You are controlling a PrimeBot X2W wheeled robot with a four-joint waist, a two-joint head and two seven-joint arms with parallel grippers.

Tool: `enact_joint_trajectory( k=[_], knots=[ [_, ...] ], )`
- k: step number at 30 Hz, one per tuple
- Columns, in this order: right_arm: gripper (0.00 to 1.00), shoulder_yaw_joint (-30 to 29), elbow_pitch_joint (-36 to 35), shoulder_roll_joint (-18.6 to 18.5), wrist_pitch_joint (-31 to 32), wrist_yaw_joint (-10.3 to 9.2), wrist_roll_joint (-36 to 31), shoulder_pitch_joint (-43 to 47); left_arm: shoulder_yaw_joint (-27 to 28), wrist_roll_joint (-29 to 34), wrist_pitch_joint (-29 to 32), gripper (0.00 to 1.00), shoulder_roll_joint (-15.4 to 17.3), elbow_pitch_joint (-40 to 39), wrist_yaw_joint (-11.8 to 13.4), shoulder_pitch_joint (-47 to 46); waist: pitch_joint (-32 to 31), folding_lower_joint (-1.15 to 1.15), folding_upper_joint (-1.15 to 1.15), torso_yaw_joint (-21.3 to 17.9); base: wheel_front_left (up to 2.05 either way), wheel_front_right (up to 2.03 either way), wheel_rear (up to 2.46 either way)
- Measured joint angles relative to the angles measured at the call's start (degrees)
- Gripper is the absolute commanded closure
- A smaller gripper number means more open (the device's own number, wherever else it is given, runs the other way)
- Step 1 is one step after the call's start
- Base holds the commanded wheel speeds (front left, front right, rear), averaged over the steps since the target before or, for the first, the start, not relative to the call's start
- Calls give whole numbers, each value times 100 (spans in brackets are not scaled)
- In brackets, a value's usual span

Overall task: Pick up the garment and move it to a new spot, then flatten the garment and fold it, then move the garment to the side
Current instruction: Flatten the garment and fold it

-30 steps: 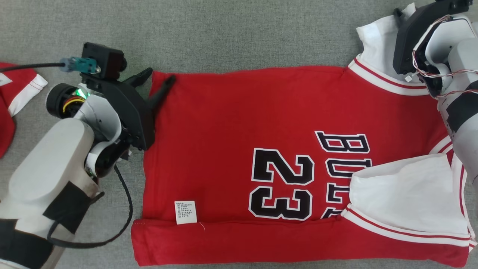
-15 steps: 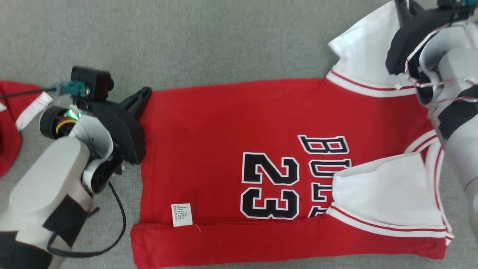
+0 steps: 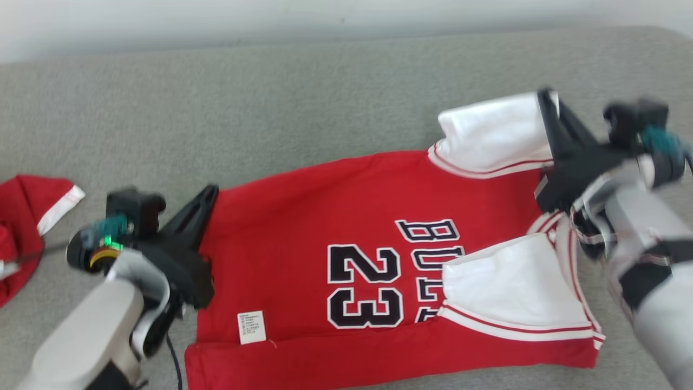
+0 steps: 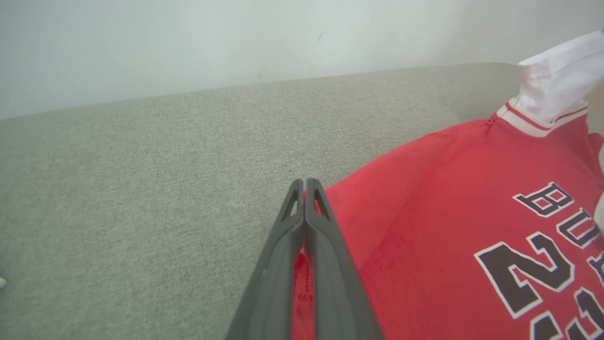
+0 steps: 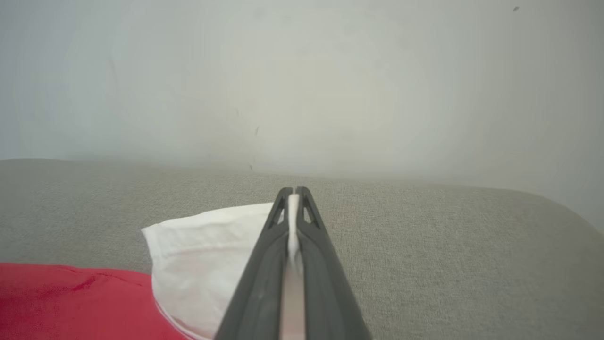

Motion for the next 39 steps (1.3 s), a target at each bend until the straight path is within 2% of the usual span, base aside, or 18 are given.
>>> enact_joint_trajectory(
  k=[5, 9, 13, 20, 25, 26, 27, 28, 29, 33, 39],
  knots=[
    [100, -75, -860, -268, -34, 0, 324, 1022, -33, 118, -389, 100, 123, -202, 157, 469, -211, 0, 0, -171, 0, 0, 0],
    [100, -434, -1629, -426, -42, -1, 405, 1777, -54, 337, -731, 100, 226, -488, 374, 824, -320, 0, 0, -281, 0, 0, 0],
    [100, -768, -2158, -433, -41, 0, 409, 2579, -65, 482, -887, 100, 264, -775, 579, 1203, -395, 0, 0, -318, 0, 0, 0],
    [100, -1306, -2637, -371, -42, -1, 417, 3511, 58, 662, -984, 100, 269, -1168, 857, 1738, -447, 0, 0, -242, 0, 0, 0],
    [100, -1527, -2652, -256, -33, -1, 261, 4030, 221, 702, -1001, 100, 167, -1184, 925, 2035, -517, 0, 0, -155, 0, 0, 0],
    [100, -1594, -2626, -218, -32, -1, 250, 4088, 299, 704, -1002, 84, 111, -1205, 944, 2083, -538, 0, 0, -146, 0, 0, 0],
    [61, -1637, -2590, -182, -10, -1, 229, 4137, 352, 722, -1012, 47, 74, -1213, 946, 2117, -559, 0, 0, -138, 0, 0, 0],
    [7, -1669, -2588, -163, -8, -1, 201, 4192, 423, 770, -1015, 0, 43, -1227, 946, 2168, -580, 0, 0, -133, 0, 0, 0],
    [0, -1714, -2590, -135, -8, -1, 189, 4220, 531, 783, -1015, 0, 1, -1248, 949, 2236, -600, 0, 0, -130, 0, 0, 0],
    [0, -1864, -2624, -145, 54, -1, 129, 4212, 971, 925, -1015, 0, -194, -1385, 956, 2568, -696, 0, 0, -137, 0, 0, 0],
    [0, -2002, -2348, -244, 465, -1, -85, 4019, 2053, 1508, -1016, 0, -631, -1874, 1026, 3144, -835, 0, 0, -76, 0, 0, 0]
  ],
)
